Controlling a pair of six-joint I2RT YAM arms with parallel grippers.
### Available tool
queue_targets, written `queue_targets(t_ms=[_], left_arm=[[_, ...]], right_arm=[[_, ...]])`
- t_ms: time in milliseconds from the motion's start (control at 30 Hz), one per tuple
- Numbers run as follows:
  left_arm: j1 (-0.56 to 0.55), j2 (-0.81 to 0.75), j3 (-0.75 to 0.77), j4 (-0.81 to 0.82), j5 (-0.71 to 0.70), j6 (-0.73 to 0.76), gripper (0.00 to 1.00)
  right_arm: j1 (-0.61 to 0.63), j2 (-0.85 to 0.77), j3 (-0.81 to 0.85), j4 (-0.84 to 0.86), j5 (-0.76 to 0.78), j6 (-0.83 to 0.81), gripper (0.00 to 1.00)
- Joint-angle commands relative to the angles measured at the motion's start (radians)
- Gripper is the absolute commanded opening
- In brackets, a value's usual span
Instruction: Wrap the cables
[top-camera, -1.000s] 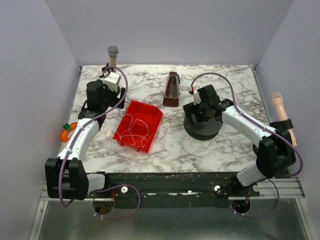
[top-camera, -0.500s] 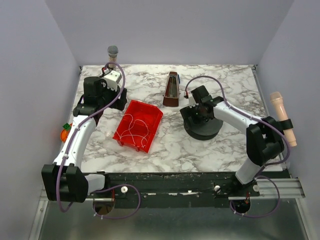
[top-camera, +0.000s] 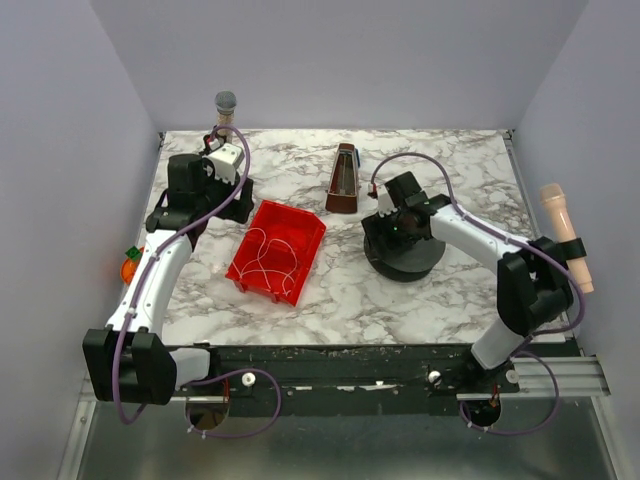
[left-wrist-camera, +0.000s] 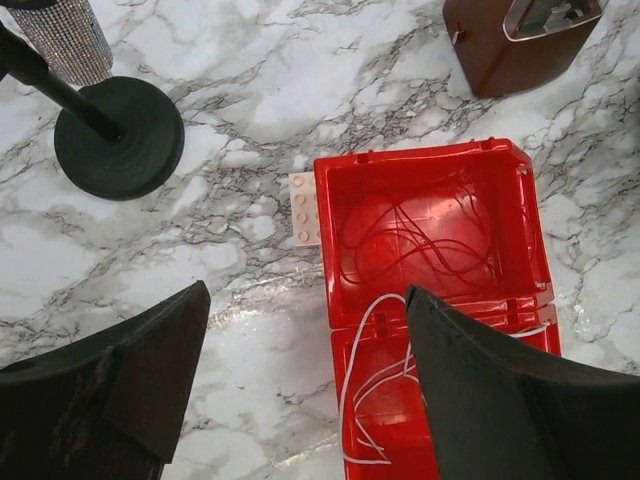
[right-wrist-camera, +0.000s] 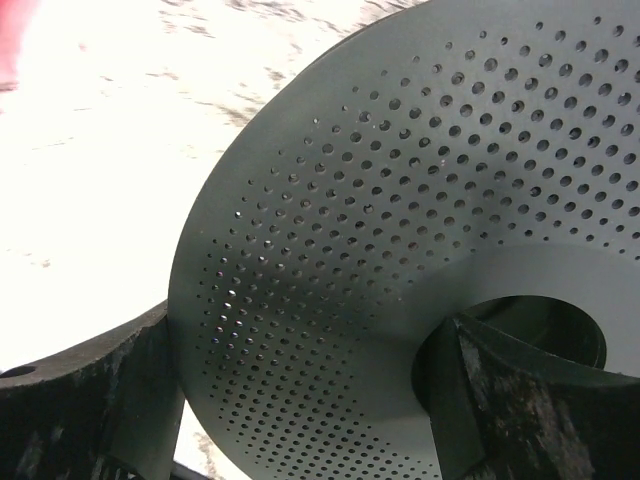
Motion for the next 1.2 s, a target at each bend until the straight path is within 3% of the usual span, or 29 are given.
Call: queue_targets(t_ms=[0, 167, 333, 600, 833, 1100, 1167], left_arm=[[-0.016, 0.002, 0.065, -0.088, 0.053, 0.02, 0.82], [-0.092, 0.006, 0.117, -0.234, 0.107, 0.155, 0.74], [-0.229, 0.035, 0.125, -0.36, 0.156, 0.365, 0.75], [-0.317, 0.116, 0.053, -0.337, 0.173, 0.674, 0.77], [-0.317, 0.211, 0.046, -0.277, 0.121, 0.745, 0.74], [-0.321, 0.26, 0.073, -0.243, 0.078, 0.743, 0.26], [-0.321, 0.266, 0.118, -0.288, 0.087, 0.713, 0.06]], right_arm=[[0.008, -0.121, -0.03, 0.041, -0.141, 0.033, 0.38], [0.006, -0.275, -0.1, 0.153, -0.358, 0.064, 0.22], [0.005, -0.408, -0.158, 0.302, -0.575, 0.111, 0.19], [0.002, -0.464, -0.175, 0.322, -0.595, 0.122, 0.18], [-0.001, -0.497, -0.209, 0.328, -0.574, 0.116, 0.18], [-0.008, -0.54, -0.226, 0.328, -0.558, 0.108, 0.18], [-0.009, -0.554, -0.232, 0.328, -0.554, 0.108, 0.18]])
